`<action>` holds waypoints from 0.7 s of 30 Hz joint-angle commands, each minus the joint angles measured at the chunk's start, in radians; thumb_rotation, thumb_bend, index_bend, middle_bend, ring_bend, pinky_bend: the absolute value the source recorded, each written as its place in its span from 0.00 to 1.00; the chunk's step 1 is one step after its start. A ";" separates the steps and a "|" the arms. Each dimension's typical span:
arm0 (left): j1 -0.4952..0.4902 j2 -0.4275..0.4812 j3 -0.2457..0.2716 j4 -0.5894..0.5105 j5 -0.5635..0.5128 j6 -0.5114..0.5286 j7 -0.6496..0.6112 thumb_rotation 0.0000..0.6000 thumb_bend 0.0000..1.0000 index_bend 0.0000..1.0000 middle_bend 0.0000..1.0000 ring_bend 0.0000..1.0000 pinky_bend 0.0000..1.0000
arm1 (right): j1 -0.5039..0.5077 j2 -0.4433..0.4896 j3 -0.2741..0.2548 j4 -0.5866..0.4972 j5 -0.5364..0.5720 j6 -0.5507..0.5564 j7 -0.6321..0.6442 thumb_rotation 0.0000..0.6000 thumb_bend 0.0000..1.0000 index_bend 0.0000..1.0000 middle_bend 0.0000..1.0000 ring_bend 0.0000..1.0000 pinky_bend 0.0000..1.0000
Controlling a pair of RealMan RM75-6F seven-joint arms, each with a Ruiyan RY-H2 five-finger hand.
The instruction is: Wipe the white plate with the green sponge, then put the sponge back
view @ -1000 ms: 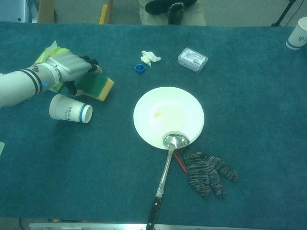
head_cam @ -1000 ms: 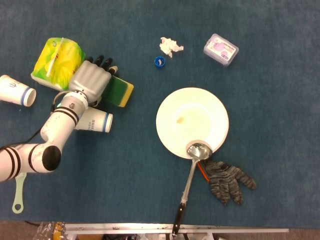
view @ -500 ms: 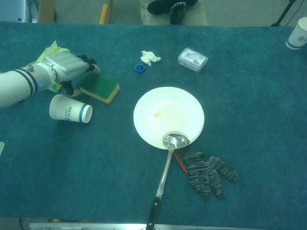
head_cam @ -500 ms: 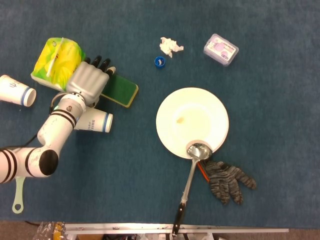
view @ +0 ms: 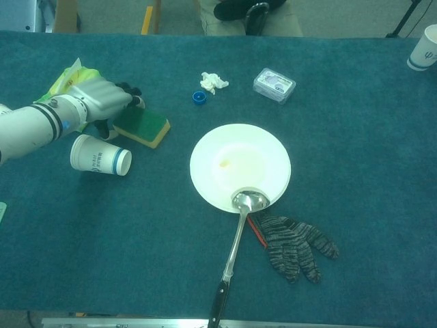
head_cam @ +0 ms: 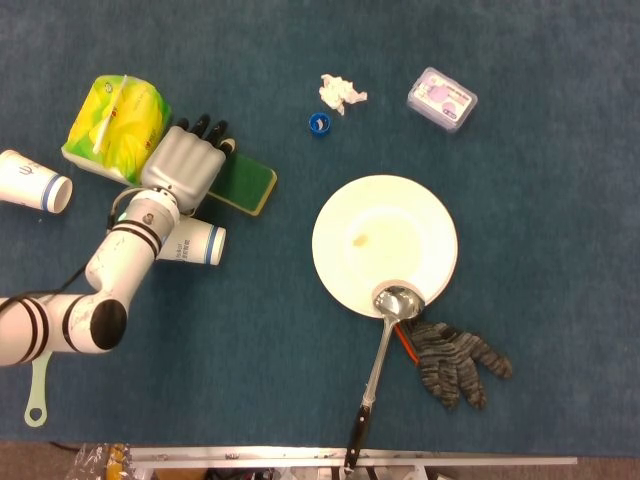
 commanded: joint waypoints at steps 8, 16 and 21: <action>0.008 -0.017 -0.027 0.000 0.024 0.054 -0.015 1.00 0.33 0.33 0.15 0.05 0.16 | 0.004 -0.005 0.003 0.003 -0.005 -0.001 0.000 1.00 0.26 0.30 0.29 0.20 0.32; -0.022 0.033 -0.048 -0.110 -0.004 0.096 0.038 1.00 0.33 0.33 0.17 0.05 0.16 | 0.023 -0.014 0.001 0.010 -0.013 -0.028 0.000 1.00 0.26 0.30 0.29 0.20 0.32; -0.034 0.069 -0.058 -0.197 0.029 0.123 0.053 1.00 0.33 0.33 0.17 0.05 0.16 | 0.034 -0.017 0.003 0.009 -0.019 -0.038 -0.004 1.00 0.26 0.30 0.29 0.20 0.32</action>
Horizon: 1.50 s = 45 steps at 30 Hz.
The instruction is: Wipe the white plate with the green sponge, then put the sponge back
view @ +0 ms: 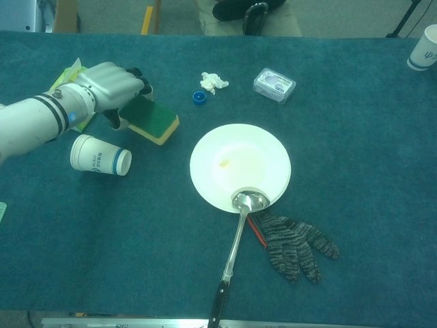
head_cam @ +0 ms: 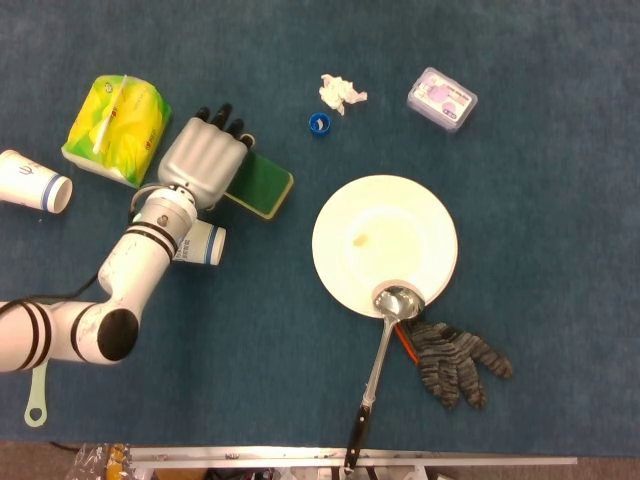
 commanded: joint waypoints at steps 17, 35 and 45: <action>-0.070 -0.033 -0.048 -0.180 0.084 0.075 0.063 1.00 0.33 0.33 0.17 0.05 0.16 | 0.019 -0.006 0.001 0.000 -0.001 -0.019 -0.004 1.00 0.26 0.30 0.29 0.20 0.32; -0.050 -0.219 -0.019 0.014 0.230 0.112 0.069 1.00 0.33 0.33 0.18 0.05 0.16 | 0.024 -0.011 0.006 0.024 0.021 -0.031 0.012 1.00 0.26 0.30 0.29 0.20 0.32; -0.033 -0.264 0.013 0.093 0.259 0.130 0.163 1.00 0.33 0.33 0.18 0.05 0.16 | 0.029 -0.020 0.007 0.036 0.025 -0.039 0.022 1.00 0.26 0.30 0.29 0.20 0.32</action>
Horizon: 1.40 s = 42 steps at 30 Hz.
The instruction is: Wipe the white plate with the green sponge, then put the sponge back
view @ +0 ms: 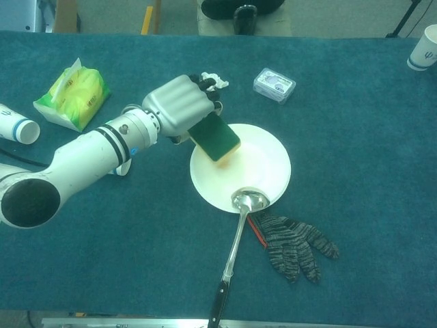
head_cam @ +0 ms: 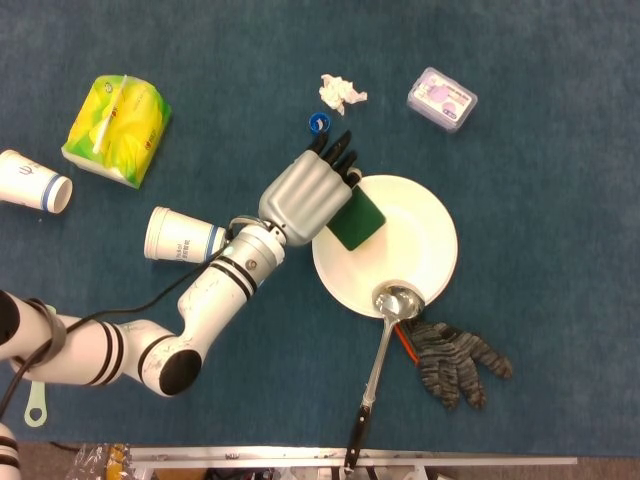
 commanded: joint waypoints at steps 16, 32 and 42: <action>0.026 -0.052 0.025 0.042 0.055 0.012 0.123 1.00 0.33 0.33 0.18 0.05 0.16 | 0.001 -0.001 -0.001 0.001 0.002 0.000 0.003 1.00 0.26 0.30 0.29 0.20 0.32; 0.028 -0.110 0.032 0.129 0.112 -0.006 0.231 1.00 0.33 0.33 0.18 0.05 0.16 | 0.000 -0.001 -0.002 0.008 0.007 -0.004 0.015 1.00 0.26 0.30 0.29 0.20 0.32; 0.017 -0.121 0.019 0.171 0.124 -0.016 0.305 1.00 0.33 0.33 0.19 0.05 0.16 | 0.003 -0.007 -0.001 0.021 0.011 -0.011 0.025 1.00 0.26 0.30 0.29 0.20 0.32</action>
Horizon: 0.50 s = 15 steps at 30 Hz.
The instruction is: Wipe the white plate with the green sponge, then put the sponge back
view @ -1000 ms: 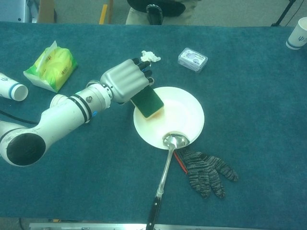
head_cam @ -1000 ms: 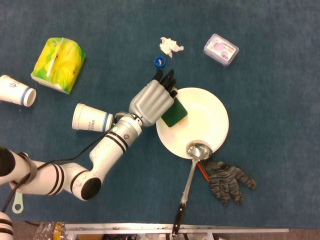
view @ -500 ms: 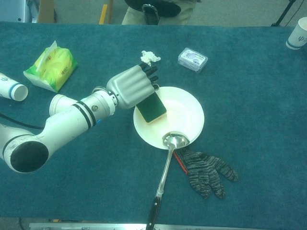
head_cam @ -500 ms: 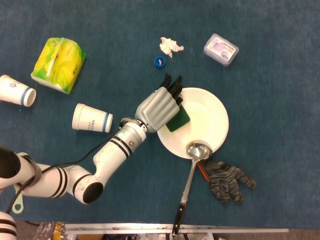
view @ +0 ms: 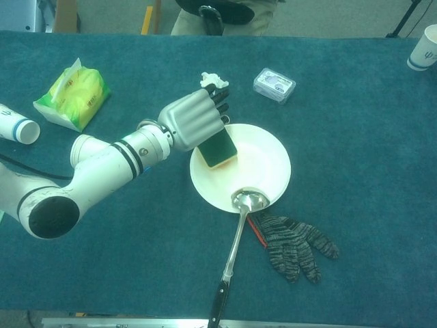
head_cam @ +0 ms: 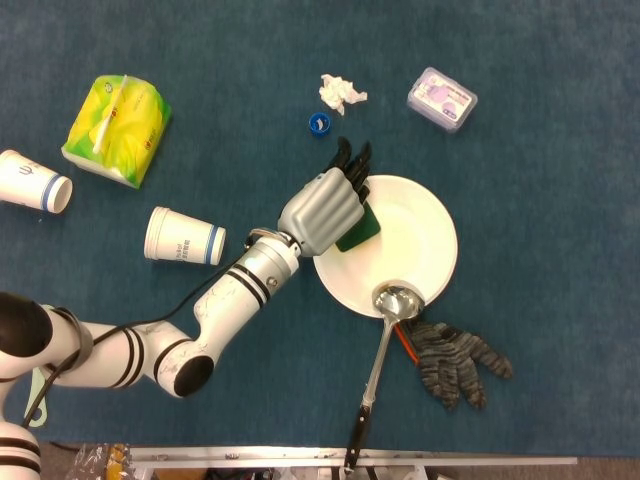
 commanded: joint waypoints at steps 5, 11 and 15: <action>0.001 -0.017 0.005 0.027 0.013 -0.005 0.044 1.00 0.33 0.33 0.19 0.05 0.16 | 0.001 -0.003 0.000 0.006 0.001 -0.002 0.005 1.00 0.26 0.30 0.29 0.20 0.32; 0.009 -0.014 0.001 -0.002 0.001 0.002 0.084 1.00 0.33 0.33 0.19 0.05 0.16 | 0.000 -0.002 0.001 0.008 0.003 -0.002 0.009 1.00 0.26 0.30 0.29 0.20 0.32; 0.013 -0.005 0.008 -0.032 0.002 0.007 0.109 1.00 0.33 0.33 0.19 0.05 0.16 | 0.000 -0.003 0.001 0.009 0.003 -0.002 0.012 1.00 0.26 0.30 0.29 0.20 0.32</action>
